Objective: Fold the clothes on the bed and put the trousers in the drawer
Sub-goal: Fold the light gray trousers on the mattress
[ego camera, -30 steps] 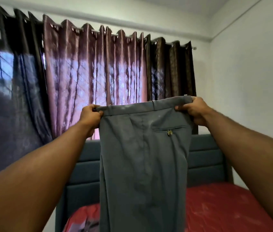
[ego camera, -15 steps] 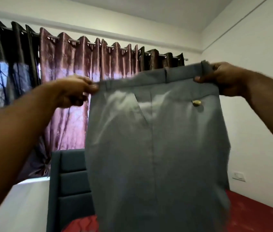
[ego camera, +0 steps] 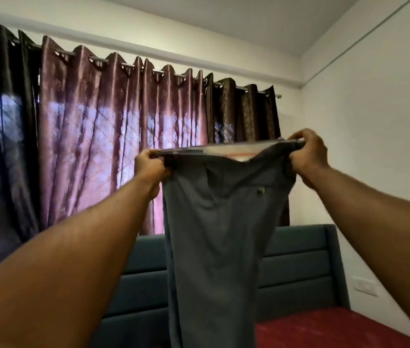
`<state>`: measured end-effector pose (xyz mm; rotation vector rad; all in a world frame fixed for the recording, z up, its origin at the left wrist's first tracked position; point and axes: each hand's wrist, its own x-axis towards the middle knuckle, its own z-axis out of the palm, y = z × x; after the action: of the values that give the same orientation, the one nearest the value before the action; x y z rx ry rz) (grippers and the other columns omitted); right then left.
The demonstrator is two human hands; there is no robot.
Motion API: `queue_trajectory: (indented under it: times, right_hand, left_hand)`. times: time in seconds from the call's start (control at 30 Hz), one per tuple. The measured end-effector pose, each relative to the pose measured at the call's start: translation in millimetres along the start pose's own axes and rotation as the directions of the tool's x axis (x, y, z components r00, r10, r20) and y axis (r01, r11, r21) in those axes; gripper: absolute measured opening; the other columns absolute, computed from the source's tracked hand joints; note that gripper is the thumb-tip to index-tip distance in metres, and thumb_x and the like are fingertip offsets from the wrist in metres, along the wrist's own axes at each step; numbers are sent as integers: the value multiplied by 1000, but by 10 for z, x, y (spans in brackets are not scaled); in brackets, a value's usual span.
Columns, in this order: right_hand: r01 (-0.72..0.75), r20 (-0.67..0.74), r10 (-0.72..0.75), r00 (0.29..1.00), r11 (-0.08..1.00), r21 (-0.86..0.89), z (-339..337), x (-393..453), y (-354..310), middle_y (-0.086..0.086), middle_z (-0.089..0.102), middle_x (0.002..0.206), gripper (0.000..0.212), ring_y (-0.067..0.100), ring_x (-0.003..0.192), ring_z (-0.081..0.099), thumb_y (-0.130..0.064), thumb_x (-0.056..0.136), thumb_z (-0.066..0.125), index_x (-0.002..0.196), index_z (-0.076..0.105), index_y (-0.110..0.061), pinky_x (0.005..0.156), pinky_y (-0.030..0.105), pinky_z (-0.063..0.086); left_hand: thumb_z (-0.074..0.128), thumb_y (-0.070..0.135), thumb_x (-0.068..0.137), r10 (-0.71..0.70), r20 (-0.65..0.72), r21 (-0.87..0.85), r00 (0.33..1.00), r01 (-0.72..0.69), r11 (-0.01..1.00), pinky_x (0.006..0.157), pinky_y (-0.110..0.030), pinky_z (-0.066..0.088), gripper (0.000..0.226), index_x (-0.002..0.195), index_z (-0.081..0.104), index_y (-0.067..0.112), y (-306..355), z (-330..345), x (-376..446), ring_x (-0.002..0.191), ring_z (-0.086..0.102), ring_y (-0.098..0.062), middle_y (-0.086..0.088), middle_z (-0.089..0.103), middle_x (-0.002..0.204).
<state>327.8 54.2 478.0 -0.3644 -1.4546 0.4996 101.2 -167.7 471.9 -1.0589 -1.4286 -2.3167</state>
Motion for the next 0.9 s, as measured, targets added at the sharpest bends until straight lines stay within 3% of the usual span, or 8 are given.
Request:
queue_trajectory:
  times: [0.2,0.3,0.37,0.5,0.6,0.67,0.8,0.9]
  right_hand:
    - [-41,164,-9,986,954,298,-398,-109,-279,1,52,67,40,12,60,48,18,72,61,67,46,-18,47,20,42]
    - [-149,421,12,907,945,292,-665,-635,-185,4,51,68,40,14,64,49,22,71,61,67,46,-15,51,22,43]
    - [-256,608,78,790,943,212,-829,-1090,14,5,51,66,41,14,64,49,25,68,61,67,45,-13,53,21,43]
    - [-217,873,311,375,945,-243,-1088,-2294,686,2,52,58,31,14,57,47,4,49,70,65,50,-13,52,28,39]
    - [-12,837,529,-141,845,-535,-1327,-3513,1325,-3,54,52,28,9,49,48,-2,50,67,72,52,-9,47,22,38]
    - [95,679,618,-397,763,-639,-1473,-4266,1662,-10,53,40,32,-1,37,46,11,71,68,74,47,-13,39,13,35]
    - [221,414,594,-690,717,-661,-1531,-5194,2029,-13,60,45,23,-3,44,57,1,90,62,75,51,-14,50,9,47]
    - [180,361,607,-708,649,-739,-1412,-5494,2228,-13,64,51,18,-1,53,60,-19,87,69,74,59,-12,59,12,51]
  left_hand:
    - [53,0,97,133,110,-284,985,-97,954,69,-26,57,14,104,56,11,299,-185,-104,78,63,-17,-6,63,95]
    - [58,5,94,44,178,-304,983,12,953,77,-27,58,7,99,60,9,-2,-555,-685,76,66,-16,-7,67,91]
    - [58,6,94,-80,179,-250,981,124,960,73,-25,58,5,95,61,10,-375,-820,-1229,71,67,-11,-2,71,80]
    - [54,0,94,-390,242,-55,888,414,909,66,-23,58,8,97,62,-1,-1377,-1431,-2665,75,67,-16,-4,72,79]
    - [64,-4,88,-707,301,307,639,637,707,58,-21,55,4,87,67,-1,-1984,-1996,-4102,69,67,-18,-9,70,76]
    - [71,-8,79,-860,308,546,406,665,510,51,-19,48,13,71,71,2,-2318,-2332,-4928,56,64,-11,-9,69,67]
    - [71,-6,80,-954,301,805,-14,540,246,57,-21,50,19,72,76,11,-2690,-2563,-5544,56,64,-7,-1,71,67]
    - [68,11,89,-960,205,884,-190,458,99,51,-24,53,7,85,72,16,-2888,-2464,-5370,55,65,-12,0,71,74]
